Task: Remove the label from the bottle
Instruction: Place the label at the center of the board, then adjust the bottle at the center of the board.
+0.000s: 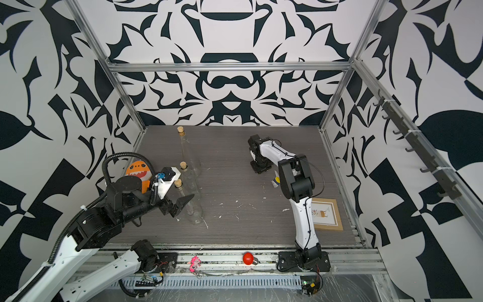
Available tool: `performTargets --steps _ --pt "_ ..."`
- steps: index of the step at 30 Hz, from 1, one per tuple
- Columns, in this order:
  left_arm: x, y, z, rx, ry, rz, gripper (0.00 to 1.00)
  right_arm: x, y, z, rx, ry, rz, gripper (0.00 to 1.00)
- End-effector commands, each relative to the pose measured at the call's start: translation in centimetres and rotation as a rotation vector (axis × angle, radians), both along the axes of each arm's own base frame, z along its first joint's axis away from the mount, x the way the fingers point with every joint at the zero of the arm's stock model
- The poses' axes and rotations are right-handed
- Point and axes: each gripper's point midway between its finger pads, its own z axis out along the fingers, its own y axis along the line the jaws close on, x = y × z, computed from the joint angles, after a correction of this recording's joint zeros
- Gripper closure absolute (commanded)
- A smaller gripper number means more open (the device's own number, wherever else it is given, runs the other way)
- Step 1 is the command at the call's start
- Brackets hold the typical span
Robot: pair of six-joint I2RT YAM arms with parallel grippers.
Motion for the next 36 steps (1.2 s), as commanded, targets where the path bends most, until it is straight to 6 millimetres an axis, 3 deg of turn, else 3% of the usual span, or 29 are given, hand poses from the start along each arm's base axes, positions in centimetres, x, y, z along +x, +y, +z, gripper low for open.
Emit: performTargets --steps 1,7,11,15,17,18,24,28,31,36 --pt "-0.2 0.6 0.5 0.0 -0.003 0.017 0.01 0.1 0.7 2.2 0.049 -0.019 -0.004 0.61" --pt "-0.1 0.6 0.8 0.002 -0.013 0.016 0.01 -0.2 1.3 3.7 0.168 -0.009 -0.017 0.43" --pt "-0.1 0.9 1.0 -0.004 -0.026 0.029 0.01 -0.3 1.5 5.4 0.211 -0.044 -0.023 0.42" --pt "1.1 1.9 0.9 0.025 -0.056 0.111 0.01 -0.9 1.8 9.0 0.267 -0.11 -0.009 0.39" --pt "1.8 2.7 1.3 0.037 -0.075 0.167 0.01 -1.3 2.1 11.3 0.31 -0.17 0.008 0.17" --pt "2.2 3.2 1.7 0.033 -0.094 0.205 0.01 -1.6 2.0 12.4 0.327 -0.211 0.015 0.13" --pt "4.4 6.2 4.5 0.012 -0.214 0.416 0.01 -3.1 0.2 19.5 0.359 -0.55 0.051 0.02" --pt "5.7 7.3 6.2 0.013 -0.259 0.512 0.01 -4.8 -1.7 22.3 0.33 -0.695 0.049 0.02" --pt "6.5 7.5 7.0 -0.001 -0.254 0.542 0.01 -5.8 -2.7 22.9 0.309 -0.763 0.055 0.01" --pt "6.0 4.9 7.5 -0.084 -0.207 0.41 0.01 -6.6 -3.7 22.2 0.273 -0.779 0.048 0.01"
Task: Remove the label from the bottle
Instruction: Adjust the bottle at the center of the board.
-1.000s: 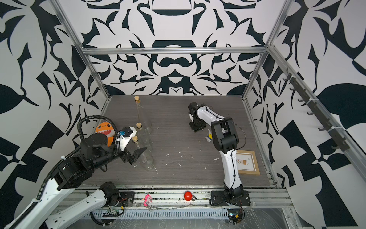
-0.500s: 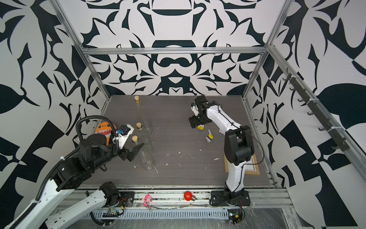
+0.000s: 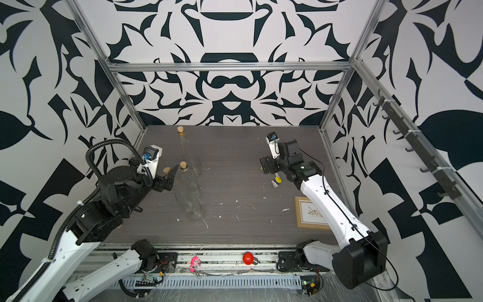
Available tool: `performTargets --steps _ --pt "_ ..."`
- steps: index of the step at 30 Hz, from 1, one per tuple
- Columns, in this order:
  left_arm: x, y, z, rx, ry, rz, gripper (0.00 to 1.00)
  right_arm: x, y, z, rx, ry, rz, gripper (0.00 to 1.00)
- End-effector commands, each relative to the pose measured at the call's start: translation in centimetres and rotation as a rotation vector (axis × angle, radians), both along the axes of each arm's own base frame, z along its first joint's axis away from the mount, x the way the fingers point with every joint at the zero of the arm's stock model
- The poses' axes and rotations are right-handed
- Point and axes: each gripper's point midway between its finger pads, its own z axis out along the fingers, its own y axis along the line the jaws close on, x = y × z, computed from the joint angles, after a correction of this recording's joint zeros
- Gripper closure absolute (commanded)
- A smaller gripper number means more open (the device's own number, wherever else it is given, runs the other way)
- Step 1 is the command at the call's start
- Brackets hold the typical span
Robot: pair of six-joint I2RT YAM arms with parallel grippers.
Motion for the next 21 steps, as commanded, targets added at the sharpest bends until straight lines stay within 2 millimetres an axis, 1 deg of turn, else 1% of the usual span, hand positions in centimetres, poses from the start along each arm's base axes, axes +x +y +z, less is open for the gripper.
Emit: performTargets --steps 1,4,7,15,17,21 --pt "-0.8 -1.8 1.7 -0.095 -0.016 -0.108 0.01 0.9 -0.5 0.7 -0.026 -0.058 -0.02 0.01" --pt "-1.2 -3.0 1.1 -0.111 0.017 -0.171 0.01 1.2 -0.1 0.2 -0.024 -0.032 -0.008 0.01" --pt "-1.4 -3.3 0.6 -0.12 0.042 -0.188 0.01 1.5 0.2 0.0 -0.024 -0.019 0.005 0.01" --pt "-3.1 -4.6 1.0 -0.148 0.067 -0.303 0.01 1.6 0.9 -0.6 -0.006 0.005 0.036 0.01" --pt "-3.3 -4.7 1.6 -0.161 0.058 -0.313 0.01 1.5 1.1 -0.5 0.003 -0.003 0.046 0.01" --pt "-3.8 -5.0 3.9 -0.195 0.009 -0.348 0.01 1.3 1.3 -0.5 0.009 -0.01 0.061 0.01"
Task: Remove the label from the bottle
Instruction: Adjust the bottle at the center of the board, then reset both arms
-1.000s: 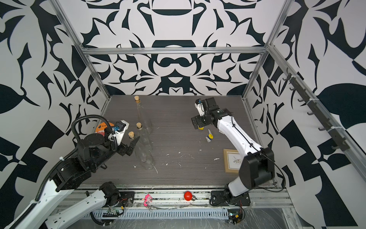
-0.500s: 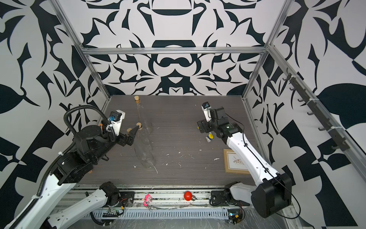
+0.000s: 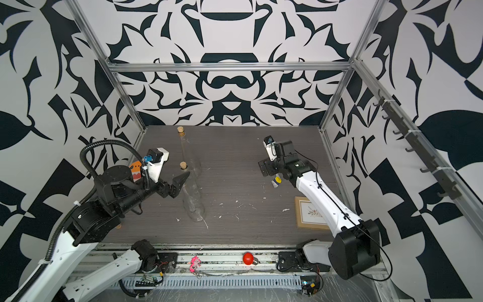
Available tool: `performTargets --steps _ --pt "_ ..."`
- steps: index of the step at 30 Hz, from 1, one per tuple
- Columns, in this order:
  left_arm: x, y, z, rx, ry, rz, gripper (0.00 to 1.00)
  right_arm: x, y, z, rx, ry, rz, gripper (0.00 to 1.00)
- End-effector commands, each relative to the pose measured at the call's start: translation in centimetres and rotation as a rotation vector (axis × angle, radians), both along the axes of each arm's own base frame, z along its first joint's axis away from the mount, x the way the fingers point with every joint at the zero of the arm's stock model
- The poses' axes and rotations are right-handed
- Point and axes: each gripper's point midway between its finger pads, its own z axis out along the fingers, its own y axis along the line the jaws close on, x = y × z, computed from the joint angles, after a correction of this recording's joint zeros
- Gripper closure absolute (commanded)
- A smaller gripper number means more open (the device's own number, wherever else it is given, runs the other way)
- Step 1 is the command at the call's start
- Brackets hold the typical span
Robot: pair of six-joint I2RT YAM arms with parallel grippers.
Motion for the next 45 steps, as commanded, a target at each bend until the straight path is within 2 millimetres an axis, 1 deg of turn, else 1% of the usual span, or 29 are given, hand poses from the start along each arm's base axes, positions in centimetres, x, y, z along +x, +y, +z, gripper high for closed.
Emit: performTargets --steps 1,5,6,8,11,14,17,19,20,22,23,25,26,28,31,35,37,38,39,41,43,45 --pt "-0.8 -0.4 3.1 -0.062 -0.041 -0.048 0.01 0.4 0.4 2.3 0.032 -0.073 0.021 0.01" --pt "-0.5 -0.7 4.5 -0.073 -0.057 -0.048 0.01 0.2 0.4 2.4 0.033 -0.074 0.022 0.01" --pt "-0.3 -0.4 4.8 -0.071 -0.067 -0.03 0.01 0.2 0.4 2.5 0.032 -0.076 0.021 0.01" --pt "0.7 0.7 5.4 -0.056 -0.09 0.055 0.01 0.0 0.3 2.8 0.036 -0.085 0.02 0.01" --pt "2.9 3.2 5.5 0.007 -0.12 0.234 0.01 -0.1 0.2 3.3 0.034 -0.111 0.024 0.01" --pt "5.4 5.8 4.9 0.053 -0.111 0.396 0.01 0.0 -0.2 3.3 0.011 -0.117 0.01 0.01" --pt "7.5 8.8 4.3 0.004 -0.071 0.497 0.01 0.0 -0.4 3.4 0.006 -0.125 0.001 0.01" --pt "9.0 11.3 3.3 -0.03 -0.026 0.569 0.01 -0.1 -0.9 3.5 -0.003 -0.132 -0.013 0.01" --pt "9.6 12.4 2.6 -0.042 0.002 0.602 0.01 -0.2 -1.0 3.5 -0.009 -0.135 -0.021 0.01" --pt "11.1 15.3 0.5 -0.069 0.074 0.695 0.01 -0.3 -1.8 3.6 -0.025 -0.153 -0.053 0.01" --pt "11.6 16.4 -0.5 -0.069 0.095 0.733 0.01 -0.2 -2.3 3.7 -0.028 -0.166 -0.068 0.01" --pt "12.6 18.8 -3.0 -0.045 0.114 0.841 0.01 0.2 -4.5 3.4 -0.031 -0.183 -0.155 0.01" --pt "13.0 19.7 -4.2 -0.032 0.12 0.877 0.01 0.3 -5.6 3.2 -0.018 -0.179 -0.198 0.01" --pt "13.7 21.2 -7.6 -0.027 0.158 0.92 0.01 0.8 -8.0 2.4 0.017 -0.163 -0.284 0.01" --pt "13.9 23.3 -11.9 -0.064 0.251 1.02 0.01 1.4 -10.4 1.1 0.025 -0.152 -0.375 0.01" --pt "14.1 24.6 -17.2 -0.066 0.284 1.112 0.01 1.7 -11.4 -0.1 0.029 -0.15 -0.434 0.01" --pt "14.5 24.1 -19.8 -0.08 0.293 1.089 0.01 1.5 -11.6 -1.1 0.04 -0.161 -0.453 0.01" --pt "14.6 24.0 -20.8 -0.076 0.29 1.077 0.01 1.4 -12.3 -1.5 0.02 -0.176 -0.488 0.01" --pt "14.8 23.7 -21.7 -0.076 0.294 1.059 0.01 1.4 -12.5 -1.9 0.021 -0.196 -0.498 0.01" --pt "15.1 23.2 -22.8 -0.077 0.269 1.019 0.01 1.4 -13.1 -2.7 0.008 -0.234 -0.523 0.01" --pt "15.5 22.1 -23.5 -0.119 0.23 0.955 0.01 1.5 -13.3 -3.7 0.019 -0.277 -0.531 0.01" --pt "15.6 21.6 -24.2 -0.133 0.207 0.919 0.01 1.7 -13.2 -4.8 0.022 -0.309 -0.524 0.01"
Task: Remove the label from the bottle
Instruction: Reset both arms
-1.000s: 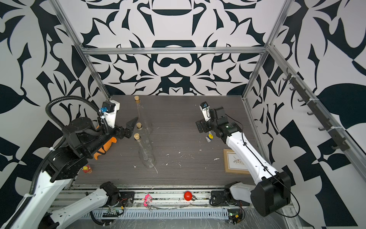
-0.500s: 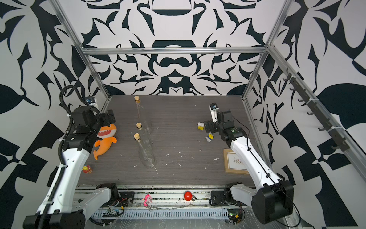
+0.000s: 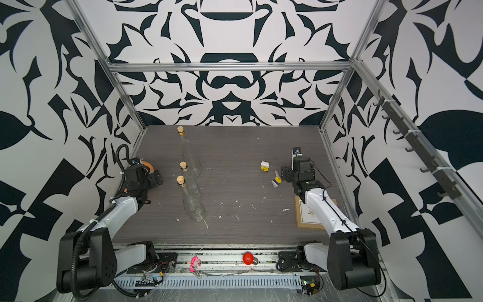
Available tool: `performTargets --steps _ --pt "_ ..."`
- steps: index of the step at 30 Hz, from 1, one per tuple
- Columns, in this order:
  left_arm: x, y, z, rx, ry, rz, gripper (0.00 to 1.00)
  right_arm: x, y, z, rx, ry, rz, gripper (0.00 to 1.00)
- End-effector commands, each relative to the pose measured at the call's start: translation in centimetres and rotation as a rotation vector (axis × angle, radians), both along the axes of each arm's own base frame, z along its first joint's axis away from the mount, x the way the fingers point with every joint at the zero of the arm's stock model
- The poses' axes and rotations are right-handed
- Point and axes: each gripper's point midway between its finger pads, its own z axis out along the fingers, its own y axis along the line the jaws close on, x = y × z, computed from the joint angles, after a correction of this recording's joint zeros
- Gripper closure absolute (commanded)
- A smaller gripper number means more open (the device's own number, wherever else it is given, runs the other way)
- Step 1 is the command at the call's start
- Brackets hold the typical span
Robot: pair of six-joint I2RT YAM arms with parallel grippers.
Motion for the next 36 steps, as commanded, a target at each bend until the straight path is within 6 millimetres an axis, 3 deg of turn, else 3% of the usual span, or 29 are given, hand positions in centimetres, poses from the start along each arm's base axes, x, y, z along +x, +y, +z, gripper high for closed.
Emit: performTargets --steps 1,3,6,12,18,27,36 --pt "2.5 -1.1 2.7 -0.015 -0.213 -0.066 0.01 1.9 -0.6 1.8 -0.014 -0.202 -0.039 0.01" --pt "2.4 -1.2 2.0 -0.023 -0.235 -0.069 0.01 2.2 -0.7 0.6 -0.039 -0.217 -0.029 0.01" --pt "2.8 -2.9 1.3 -0.035 -0.27 -0.157 0.01 2.5 -0.7 -0.9 -0.07 -0.202 -0.017 0.01" --pt "3.4 -5.7 0.2 -0.043 -0.353 -0.291 0.01 2.6 -1.8 -1.1 -0.112 -0.217 -0.069 0.01" --pt "4.3 -6.4 -0.7 -0.048 -0.328 -0.33 0.01 2.4 -1.7 -2.9 -0.11 -0.232 -0.059 0.01" --pt "4.7 -7.8 -1.2 -0.048 -0.306 -0.41 0.01 1.4 -1.8 -2.8 -0.122 -0.261 -0.057 0.0" --pt "4.9 -8.7 -1.3 -0.063 -0.29 -0.464 0.01 3.5 -0.9 -4.3 -0.086 -0.136 0.013 0.0"
